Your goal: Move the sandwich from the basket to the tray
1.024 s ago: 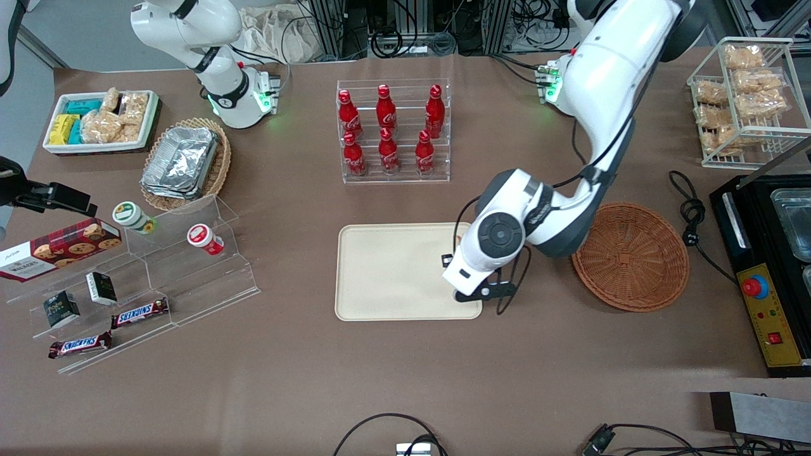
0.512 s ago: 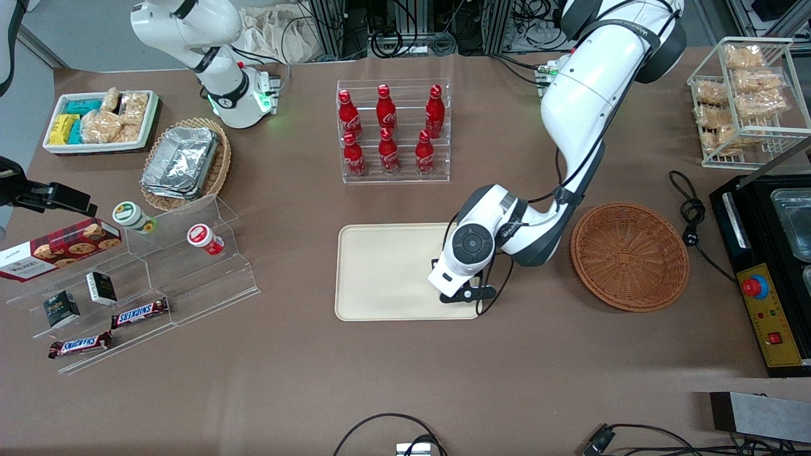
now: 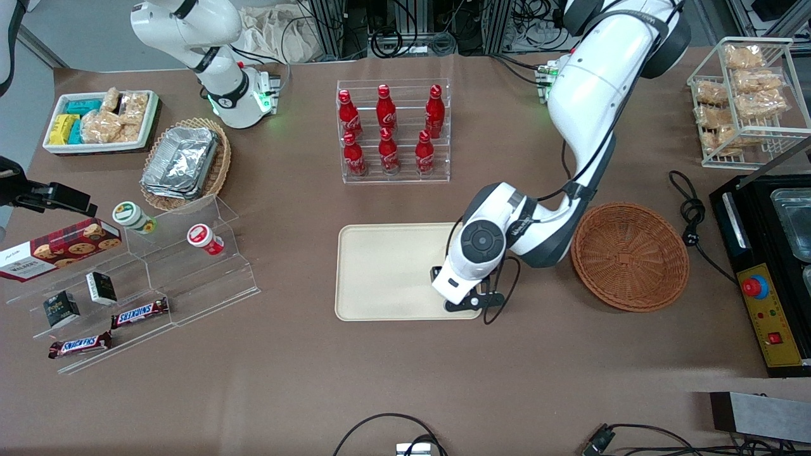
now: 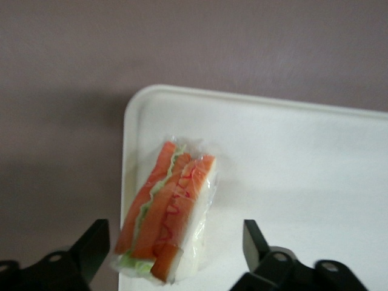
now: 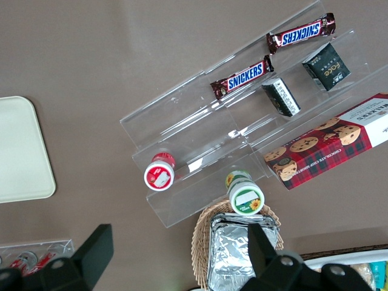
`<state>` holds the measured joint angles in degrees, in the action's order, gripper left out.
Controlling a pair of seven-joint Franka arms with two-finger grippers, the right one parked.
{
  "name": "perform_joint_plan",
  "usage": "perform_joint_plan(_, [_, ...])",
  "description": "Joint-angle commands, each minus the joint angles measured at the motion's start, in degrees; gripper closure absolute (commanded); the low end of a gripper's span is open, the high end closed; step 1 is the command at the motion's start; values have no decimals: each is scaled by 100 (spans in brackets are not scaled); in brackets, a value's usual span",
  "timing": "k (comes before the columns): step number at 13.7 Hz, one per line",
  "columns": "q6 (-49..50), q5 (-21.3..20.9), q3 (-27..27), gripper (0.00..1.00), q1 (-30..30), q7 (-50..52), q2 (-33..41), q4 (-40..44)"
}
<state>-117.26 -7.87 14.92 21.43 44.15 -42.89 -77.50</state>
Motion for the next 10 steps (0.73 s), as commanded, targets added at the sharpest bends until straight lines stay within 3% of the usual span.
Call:
perform_joint_plan(1, [508,-101,-139,0,-226,-55,867,-142])
perform_joint_plan(4, [1231,22,-113,0,-700,-415,1606,-413])
perform_joint_plan(10, [819,242,-157,0,-1394,-1572,3680,-2838])
